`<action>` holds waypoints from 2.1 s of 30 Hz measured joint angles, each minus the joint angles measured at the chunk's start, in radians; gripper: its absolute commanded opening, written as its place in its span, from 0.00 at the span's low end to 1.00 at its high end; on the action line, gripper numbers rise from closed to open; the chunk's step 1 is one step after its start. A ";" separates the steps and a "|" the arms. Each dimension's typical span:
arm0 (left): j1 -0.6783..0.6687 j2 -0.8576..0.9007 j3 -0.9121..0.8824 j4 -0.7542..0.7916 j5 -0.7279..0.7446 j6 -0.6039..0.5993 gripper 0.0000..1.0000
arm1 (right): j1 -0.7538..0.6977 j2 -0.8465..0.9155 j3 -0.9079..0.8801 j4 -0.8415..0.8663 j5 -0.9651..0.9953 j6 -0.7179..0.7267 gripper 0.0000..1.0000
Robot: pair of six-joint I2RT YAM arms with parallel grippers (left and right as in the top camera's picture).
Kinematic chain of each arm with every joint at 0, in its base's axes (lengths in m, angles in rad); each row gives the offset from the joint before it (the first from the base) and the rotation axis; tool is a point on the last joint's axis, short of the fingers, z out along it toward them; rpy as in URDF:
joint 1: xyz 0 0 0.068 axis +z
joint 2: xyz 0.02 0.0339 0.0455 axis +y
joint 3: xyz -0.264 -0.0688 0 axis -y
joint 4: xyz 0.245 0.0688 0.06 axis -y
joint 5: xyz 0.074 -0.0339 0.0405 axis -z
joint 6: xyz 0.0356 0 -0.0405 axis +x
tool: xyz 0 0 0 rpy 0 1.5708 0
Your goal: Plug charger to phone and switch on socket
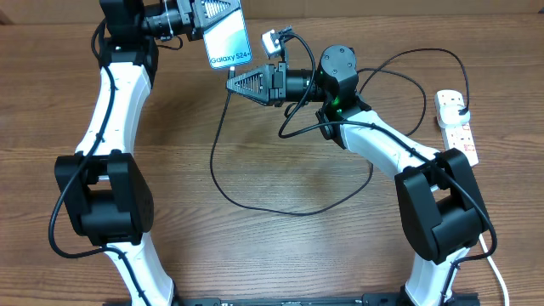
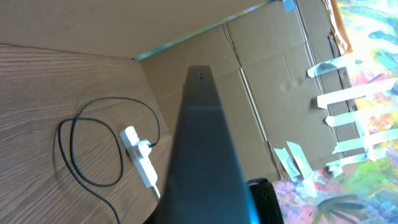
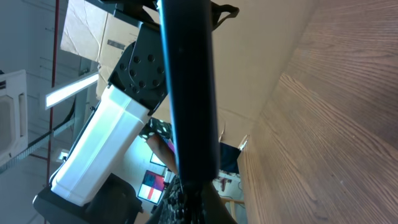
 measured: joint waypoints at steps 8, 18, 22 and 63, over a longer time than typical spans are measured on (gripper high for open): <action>-0.008 0.000 0.000 0.000 0.001 0.000 0.04 | 0.000 0.000 0.000 0.002 0.009 0.005 0.04; 0.015 0.000 0.000 0.004 0.070 0.000 0.04 | 0.003 0.000 0.000 0.002 -0.035 0.005 0.04; 0.042 0.000 0.000 0.003 0.121 0.000 0.04 | 0.008 0.000 0.000 0.002 -0.042 0.005 0.04; 0.060 0.000 0.000 -0.001 0.043 0.000 0.04 | 0.024 0.000 0.000 -0.014 -0.039 -0.006 0.04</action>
